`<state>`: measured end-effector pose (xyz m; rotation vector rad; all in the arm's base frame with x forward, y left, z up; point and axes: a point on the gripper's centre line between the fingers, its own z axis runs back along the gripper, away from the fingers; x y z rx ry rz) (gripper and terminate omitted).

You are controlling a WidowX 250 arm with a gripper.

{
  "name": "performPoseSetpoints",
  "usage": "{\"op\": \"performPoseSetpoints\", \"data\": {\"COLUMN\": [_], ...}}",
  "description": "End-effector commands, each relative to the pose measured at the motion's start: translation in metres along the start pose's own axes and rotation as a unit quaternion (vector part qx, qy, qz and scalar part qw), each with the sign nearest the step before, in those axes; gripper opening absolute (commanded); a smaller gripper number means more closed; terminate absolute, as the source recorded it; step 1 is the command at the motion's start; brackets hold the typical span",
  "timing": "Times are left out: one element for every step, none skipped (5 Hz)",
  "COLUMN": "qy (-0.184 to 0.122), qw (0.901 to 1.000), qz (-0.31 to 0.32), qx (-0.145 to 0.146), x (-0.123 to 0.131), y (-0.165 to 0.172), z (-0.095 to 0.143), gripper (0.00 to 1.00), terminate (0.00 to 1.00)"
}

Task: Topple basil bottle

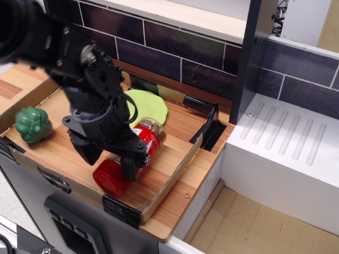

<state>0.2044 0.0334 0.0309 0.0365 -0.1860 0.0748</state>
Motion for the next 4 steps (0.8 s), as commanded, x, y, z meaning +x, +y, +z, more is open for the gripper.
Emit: {"op": "performPoseSetpoints", "data": {"qy": [-0.028,-0.021,-0.021,-0.021], "qw": [0.9972,0.9947,0.9947,0.9947], "qz": [0.058,0.088,0.088,0.088], "qx": [0.037,0.048,0.048,0.048], "x": [0.021,0.032,0.032,0.032], "y": [-0.002,-0.006,-0.006,-0.006], "z": [0.029,0.052,0.052,0.052], "gripper": [1.00,1.00,1.00,1.00], "terminate": [0.00,0.00,0.00,1.00]}}
